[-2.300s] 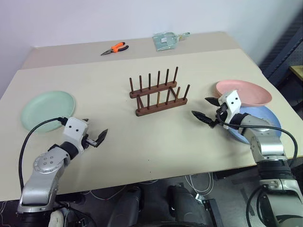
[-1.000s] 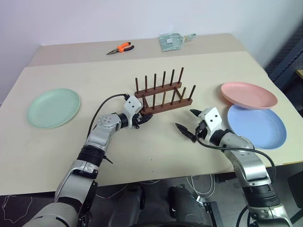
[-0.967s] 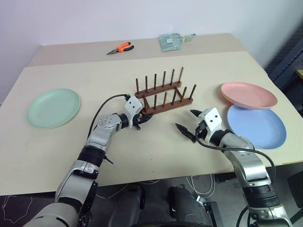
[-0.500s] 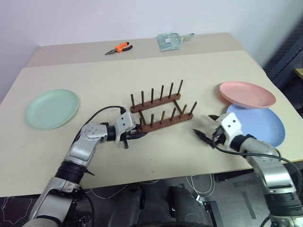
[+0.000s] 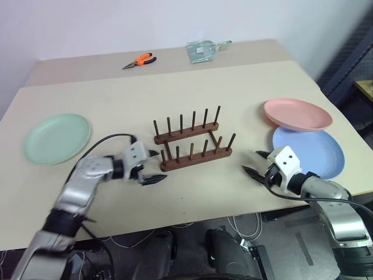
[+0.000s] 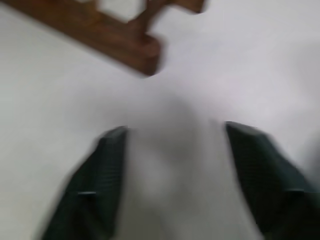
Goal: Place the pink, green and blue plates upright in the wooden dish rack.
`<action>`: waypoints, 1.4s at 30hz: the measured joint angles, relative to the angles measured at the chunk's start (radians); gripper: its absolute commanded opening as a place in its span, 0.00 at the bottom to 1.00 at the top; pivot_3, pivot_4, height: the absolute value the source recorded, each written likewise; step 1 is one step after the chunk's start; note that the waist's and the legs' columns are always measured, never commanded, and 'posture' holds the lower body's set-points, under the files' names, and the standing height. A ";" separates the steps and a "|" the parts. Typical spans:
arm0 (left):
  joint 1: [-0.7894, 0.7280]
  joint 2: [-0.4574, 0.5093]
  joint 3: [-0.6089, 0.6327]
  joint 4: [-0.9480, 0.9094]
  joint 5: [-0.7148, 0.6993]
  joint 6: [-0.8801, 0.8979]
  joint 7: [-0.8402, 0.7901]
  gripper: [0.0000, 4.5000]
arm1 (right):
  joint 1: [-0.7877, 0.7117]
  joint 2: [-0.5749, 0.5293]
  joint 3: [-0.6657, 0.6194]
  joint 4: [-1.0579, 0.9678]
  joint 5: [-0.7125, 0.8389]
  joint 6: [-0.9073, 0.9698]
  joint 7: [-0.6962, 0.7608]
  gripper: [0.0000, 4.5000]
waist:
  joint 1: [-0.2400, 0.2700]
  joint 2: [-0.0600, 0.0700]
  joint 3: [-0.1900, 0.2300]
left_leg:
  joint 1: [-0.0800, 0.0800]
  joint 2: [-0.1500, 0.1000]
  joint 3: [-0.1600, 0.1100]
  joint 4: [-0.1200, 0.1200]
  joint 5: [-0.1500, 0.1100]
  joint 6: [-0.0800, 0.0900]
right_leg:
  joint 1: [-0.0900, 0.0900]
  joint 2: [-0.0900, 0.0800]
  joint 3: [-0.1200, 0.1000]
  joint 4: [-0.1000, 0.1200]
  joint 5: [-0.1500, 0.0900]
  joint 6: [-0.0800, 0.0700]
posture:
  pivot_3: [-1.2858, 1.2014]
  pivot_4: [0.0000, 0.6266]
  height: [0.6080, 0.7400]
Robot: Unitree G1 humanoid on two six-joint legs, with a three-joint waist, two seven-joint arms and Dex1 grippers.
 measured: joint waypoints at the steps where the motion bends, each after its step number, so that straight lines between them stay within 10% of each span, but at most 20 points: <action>1: 0.038 0.008 0.011 -0.043 -0.013 0.028 0.007 0.56 | -0.001 0.001 0.013 -0.010 0.000 0.008 0.004 0.23 | 0.003 0.001 0.000 | 0.000 0.000 0.000 0.000 0.000 0.000 | 0.000 0.000 0.000 0.000 0.000 -0.001 | 0.52 0.24 1.00; 4: 0.107 -0.008 0.000 -0.166 -0.030 0.103 0.048 0.25 | -0.025 0.020 0.056 -0.019 -0.002 0.017 0.007 0.00 | 0.018 0.002 -0.002 | 0.000 0.000 0.000 0.003 0.000 0.000 | 0.004 -0.001 -0.001 -0.002 -0.002 -0.003 | 0.52 0.24 1.00; 16: -0.074 -0.382 -0.124 -0.026 0.122 0.156 0.511 0.25 | -0.215 0.163 0.209 0.140 -0.170 -0.003 -0.157 0.00 | 0.061 0.001 -0.004 | 0.008 -0.002 0.000 0.004 0.000 0.000 | 0.013 0.000 -0.002 -0.002 -0.004 0.000 | 0.52 0.24 1.00; 26: -0.222 -0.424 -0.078 0.193 0.147 0.073 0.617 0.25 | -0.392 0.231 0.206 0.395 -0.243 -0.083 -0.277 0.00 | 0.035 0.002 -0.005 | 0.013 -0.003 -0.001 0.002 0.000 0.001 | 0.016 0.001 -0.003 -0.002 -0.002 0.003 | 0.52 0.24 1.00; 30: -0.224 -0.424 -0.079 0.197 0.153 0.066 0.614 0.24 | -0.389 0.217 0.192 0.395 -0.238 -0.097 -0.255 0.28 | 0.035 0.002 -0.006 | 0.013 -0.003 -0.001 0.002 0.000 0.001 | 0.017 0.001 -0.003 -0.002 -0.002 0.003 | 0.52 0.24 1.00; 36: -0.120 -0.377 -0.079 0.053 0.125 0.099 0.541 0.24 | -0.309 0.011 0.111 0.268 -0.217 -0.119 -0.137 0.96 | 0.032 0.002 -0.005 | 0.011 -0.004 0.000 0.001 -0.002 0.003 | 0.015 -0.001 -0.002 -0.003 -0.003 0.005 | 0.52 0.24 1.00; 42: -0.028 -0.352 -0.112 -0.093 0.048 0.169 0.434 0.24 | -0.334 -0.175 0.010 0.215 -0.232 -0.144 -0.081 0.96 | 0.034 0.002 -0.005 | 0.011 -0.002 0.000 0.001 -0.002 0.003 | 0.017 -0.001 -0.002 -0.006 -0.005 0.002 | 0.52 0.24 1.00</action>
